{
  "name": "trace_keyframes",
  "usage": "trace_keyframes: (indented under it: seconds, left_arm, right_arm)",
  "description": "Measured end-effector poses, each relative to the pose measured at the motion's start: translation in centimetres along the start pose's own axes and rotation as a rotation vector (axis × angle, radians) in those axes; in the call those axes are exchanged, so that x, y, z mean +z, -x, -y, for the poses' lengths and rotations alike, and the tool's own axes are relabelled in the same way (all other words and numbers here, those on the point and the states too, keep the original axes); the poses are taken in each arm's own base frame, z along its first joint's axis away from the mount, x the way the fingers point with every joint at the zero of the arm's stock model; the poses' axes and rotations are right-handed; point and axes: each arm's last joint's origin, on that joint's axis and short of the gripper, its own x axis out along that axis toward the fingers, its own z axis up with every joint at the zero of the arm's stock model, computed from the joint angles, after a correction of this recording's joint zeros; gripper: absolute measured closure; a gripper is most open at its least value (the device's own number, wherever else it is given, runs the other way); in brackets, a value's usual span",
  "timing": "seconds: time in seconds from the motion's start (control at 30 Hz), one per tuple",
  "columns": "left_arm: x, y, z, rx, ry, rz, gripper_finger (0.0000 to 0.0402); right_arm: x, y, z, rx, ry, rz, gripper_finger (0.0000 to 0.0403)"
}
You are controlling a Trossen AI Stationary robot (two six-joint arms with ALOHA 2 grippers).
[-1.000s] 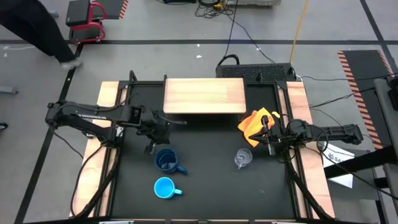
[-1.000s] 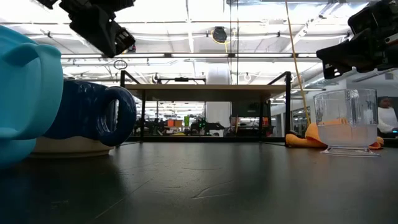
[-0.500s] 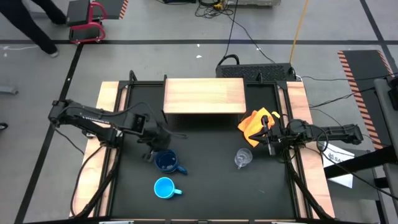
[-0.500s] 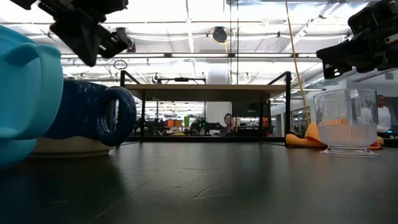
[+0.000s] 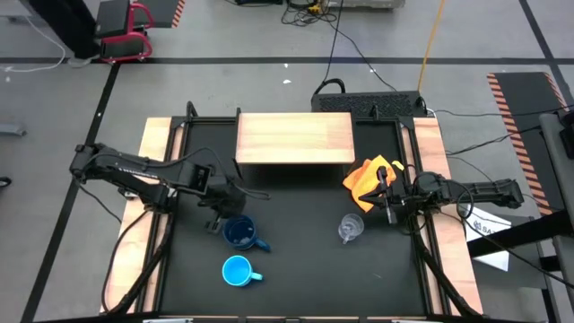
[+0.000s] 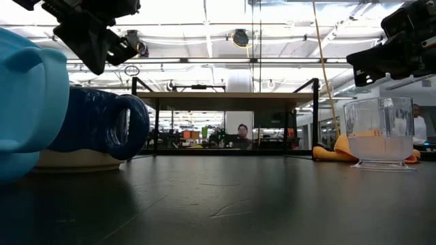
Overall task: Stack small to large cups/mugs on shelf
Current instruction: Put the dark blue mug on the shelf
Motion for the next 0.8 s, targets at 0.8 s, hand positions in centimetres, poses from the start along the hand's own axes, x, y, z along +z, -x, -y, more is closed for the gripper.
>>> trace_keyframes:
  seconds: [0.8]
  left_arm:
    - [2.1, -1.9, 0.1, -0.016, -0.042, -0.05, 0.0401]
  right_arm:
    - [-0.2, -0.1, 0.0, 0.001, -0.022, -0.022, 0.0403]
